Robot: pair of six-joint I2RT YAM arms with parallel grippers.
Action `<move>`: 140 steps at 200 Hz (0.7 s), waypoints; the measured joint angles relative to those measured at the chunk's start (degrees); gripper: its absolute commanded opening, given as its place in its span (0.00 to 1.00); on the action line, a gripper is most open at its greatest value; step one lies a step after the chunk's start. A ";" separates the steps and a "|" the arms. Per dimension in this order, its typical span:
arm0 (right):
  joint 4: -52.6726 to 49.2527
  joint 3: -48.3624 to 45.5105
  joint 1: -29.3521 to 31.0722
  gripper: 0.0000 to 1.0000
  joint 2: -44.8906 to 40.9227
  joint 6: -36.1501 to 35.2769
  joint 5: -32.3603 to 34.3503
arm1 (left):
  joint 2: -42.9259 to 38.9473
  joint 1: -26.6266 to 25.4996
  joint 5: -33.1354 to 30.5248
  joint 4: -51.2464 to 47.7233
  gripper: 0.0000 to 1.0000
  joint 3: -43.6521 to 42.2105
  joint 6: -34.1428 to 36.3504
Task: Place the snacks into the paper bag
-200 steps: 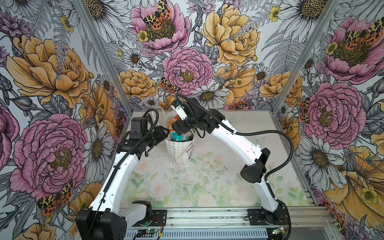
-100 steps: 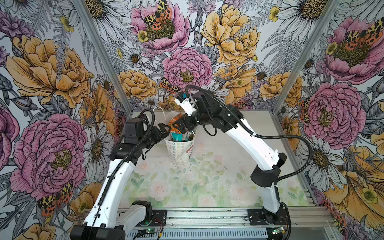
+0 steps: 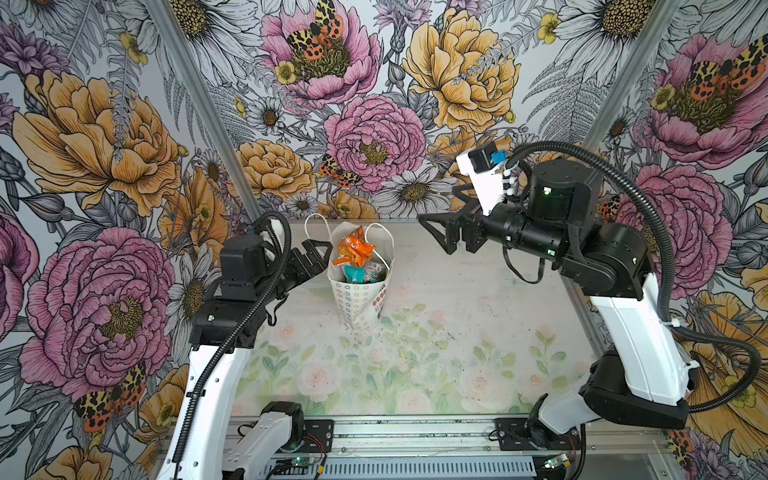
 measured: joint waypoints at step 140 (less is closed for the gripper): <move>11.28 -33.46 -2.51 1.00 0.17 8.94 5.53 | -2.16 4.07 -0.44 -2.16 0.99 -1.84 2.10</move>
